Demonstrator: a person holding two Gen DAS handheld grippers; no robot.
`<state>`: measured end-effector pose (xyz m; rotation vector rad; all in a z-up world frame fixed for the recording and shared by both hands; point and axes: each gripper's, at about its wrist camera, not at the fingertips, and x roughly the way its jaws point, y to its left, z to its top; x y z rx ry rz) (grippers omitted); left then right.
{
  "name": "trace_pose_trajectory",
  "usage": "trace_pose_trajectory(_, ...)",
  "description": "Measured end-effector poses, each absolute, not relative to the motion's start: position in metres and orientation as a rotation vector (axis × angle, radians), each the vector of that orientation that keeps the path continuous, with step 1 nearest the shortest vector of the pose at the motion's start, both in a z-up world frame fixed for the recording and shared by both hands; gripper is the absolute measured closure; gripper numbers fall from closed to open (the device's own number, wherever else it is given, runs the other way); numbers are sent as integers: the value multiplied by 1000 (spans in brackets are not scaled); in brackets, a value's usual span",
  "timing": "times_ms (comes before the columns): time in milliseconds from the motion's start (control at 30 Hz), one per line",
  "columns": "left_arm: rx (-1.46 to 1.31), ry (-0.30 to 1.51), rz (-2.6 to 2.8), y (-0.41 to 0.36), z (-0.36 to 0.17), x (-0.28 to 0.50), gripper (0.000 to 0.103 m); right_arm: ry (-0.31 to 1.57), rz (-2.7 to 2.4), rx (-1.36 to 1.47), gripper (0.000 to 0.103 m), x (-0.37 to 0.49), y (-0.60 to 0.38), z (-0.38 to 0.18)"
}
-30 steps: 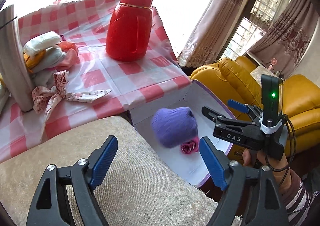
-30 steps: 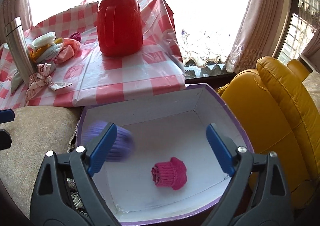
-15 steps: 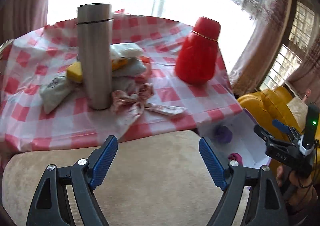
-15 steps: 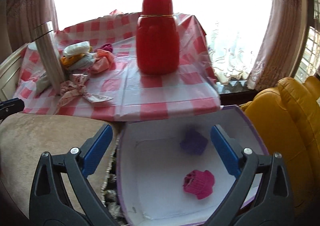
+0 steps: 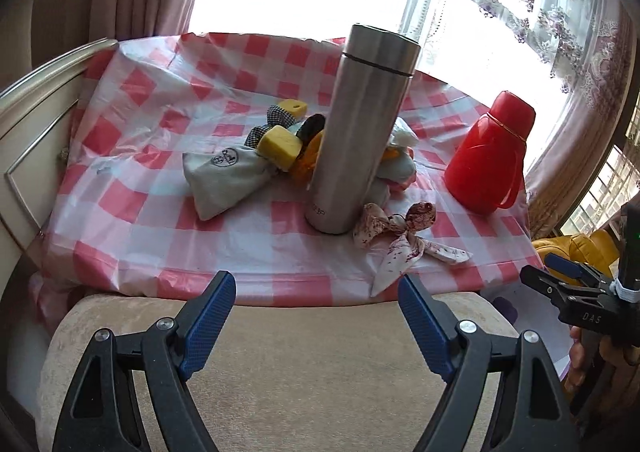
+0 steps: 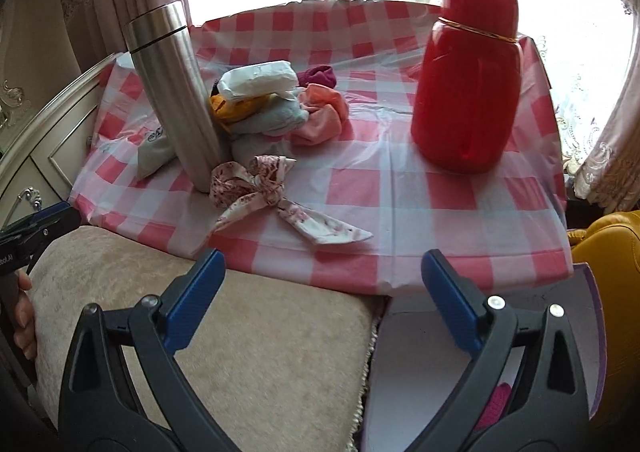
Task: Organize soft objects
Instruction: 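Grasp floral ribbon scarf with right tool while left tool grasps yellow sponge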
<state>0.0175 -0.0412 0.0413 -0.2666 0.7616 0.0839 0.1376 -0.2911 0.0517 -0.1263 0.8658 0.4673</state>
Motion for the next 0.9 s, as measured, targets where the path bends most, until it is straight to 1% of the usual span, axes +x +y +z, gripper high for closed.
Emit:
trace_pose_trajectory(300, -329, 806, 100, -13, 26, 36, 19, 914, 514, -218, 4, 174, -233, 25)
trace_pose_trajectory(700, -380, 845, 140, 19, 14, 75, 19, 959, 521, -276, 4, 212, -202, 2)
trace_pose_trajectory(900, -396, 888, 191, 45, 4, 109, 19, 979, 519, -306, 4, 222, -193, -10)
